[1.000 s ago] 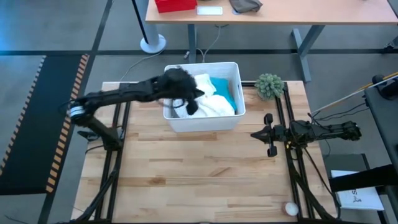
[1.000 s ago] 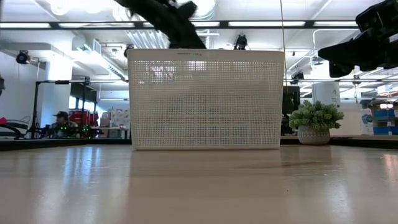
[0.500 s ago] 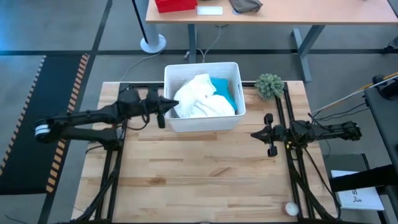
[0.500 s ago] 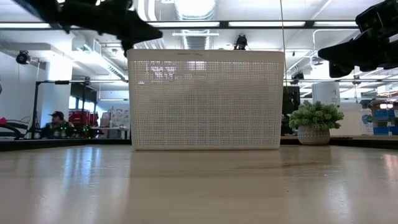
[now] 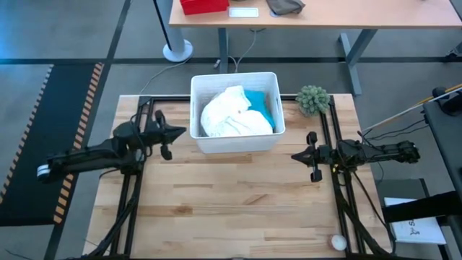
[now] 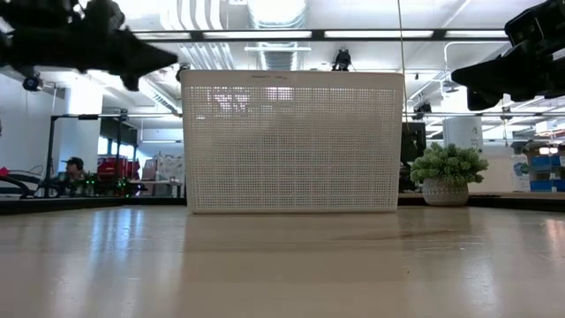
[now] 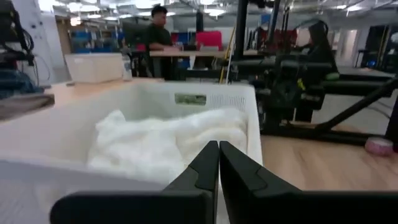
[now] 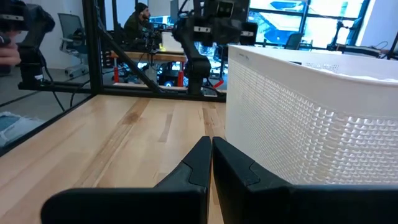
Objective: Sort clothes
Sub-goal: Return to Home Position
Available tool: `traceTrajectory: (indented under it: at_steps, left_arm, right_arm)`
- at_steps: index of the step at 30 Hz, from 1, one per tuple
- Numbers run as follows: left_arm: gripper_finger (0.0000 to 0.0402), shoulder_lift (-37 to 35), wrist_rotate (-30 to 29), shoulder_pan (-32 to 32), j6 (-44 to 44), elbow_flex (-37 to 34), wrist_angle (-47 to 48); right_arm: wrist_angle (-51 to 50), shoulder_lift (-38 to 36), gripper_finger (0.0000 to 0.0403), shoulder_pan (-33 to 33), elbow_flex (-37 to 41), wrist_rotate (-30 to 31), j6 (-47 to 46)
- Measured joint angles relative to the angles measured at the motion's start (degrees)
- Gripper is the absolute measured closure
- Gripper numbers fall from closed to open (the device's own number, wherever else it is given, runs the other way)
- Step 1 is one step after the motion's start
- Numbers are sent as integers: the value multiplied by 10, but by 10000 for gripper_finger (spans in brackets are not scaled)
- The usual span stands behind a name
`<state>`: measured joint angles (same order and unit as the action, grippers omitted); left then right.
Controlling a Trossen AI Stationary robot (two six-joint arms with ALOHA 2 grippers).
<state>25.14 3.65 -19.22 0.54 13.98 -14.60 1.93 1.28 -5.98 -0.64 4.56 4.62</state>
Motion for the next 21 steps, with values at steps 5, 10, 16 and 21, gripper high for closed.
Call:
traceTrajectory:
  at_steps: [5,10,16,21]
  left_arm:
    - [401,-78,-31,0,6,-49,36]
    - [401,-147,-38,0,15,-105,36]
    - [401,-215,-49,0,42,-134,89]
    - [401,-251,-53,0,31,-134,104]
  right_arm:
    - [0,0,403,0,0,0,0]
    - [0,0,403,0,0,0,0]
    - [0,0,403,0,0,0,0]
    - [0,0,403,0,0,0,0]
